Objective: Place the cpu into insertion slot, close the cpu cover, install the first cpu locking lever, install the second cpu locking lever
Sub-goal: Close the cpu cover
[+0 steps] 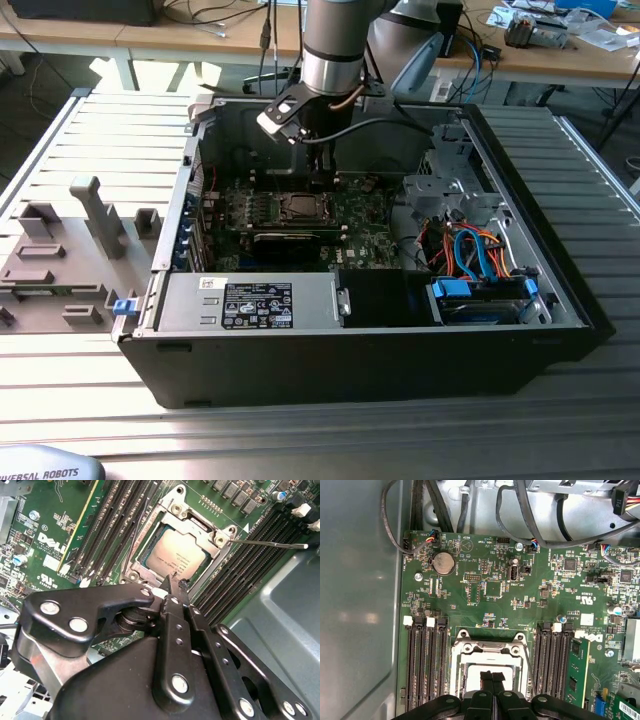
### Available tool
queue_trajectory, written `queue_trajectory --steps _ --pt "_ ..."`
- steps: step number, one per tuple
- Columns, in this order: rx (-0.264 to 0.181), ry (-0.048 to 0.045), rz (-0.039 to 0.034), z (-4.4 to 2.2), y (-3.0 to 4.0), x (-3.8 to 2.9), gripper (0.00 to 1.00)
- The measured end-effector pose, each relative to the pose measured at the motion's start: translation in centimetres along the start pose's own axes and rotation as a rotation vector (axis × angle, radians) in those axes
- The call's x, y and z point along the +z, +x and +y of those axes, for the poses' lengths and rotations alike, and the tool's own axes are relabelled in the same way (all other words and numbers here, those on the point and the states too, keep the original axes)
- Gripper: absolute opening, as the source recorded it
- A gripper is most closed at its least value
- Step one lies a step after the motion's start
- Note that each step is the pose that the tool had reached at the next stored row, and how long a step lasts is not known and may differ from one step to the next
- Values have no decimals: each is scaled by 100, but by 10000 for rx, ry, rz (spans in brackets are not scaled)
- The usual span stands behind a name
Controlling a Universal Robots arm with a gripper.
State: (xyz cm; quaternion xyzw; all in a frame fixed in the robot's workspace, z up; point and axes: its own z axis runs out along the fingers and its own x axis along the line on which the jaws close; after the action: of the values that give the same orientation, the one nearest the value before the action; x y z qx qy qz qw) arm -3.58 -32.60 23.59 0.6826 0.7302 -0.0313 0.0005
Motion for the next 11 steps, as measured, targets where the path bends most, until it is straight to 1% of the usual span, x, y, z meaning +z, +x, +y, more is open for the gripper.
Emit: queue_trajectory --steps 3,6,11 --pt "0 0 0 -1 -1 -10 11" --pt "0 0 0 -2 -2 -53 11" --pt "0 -1 0 -4 -4 -97 11"
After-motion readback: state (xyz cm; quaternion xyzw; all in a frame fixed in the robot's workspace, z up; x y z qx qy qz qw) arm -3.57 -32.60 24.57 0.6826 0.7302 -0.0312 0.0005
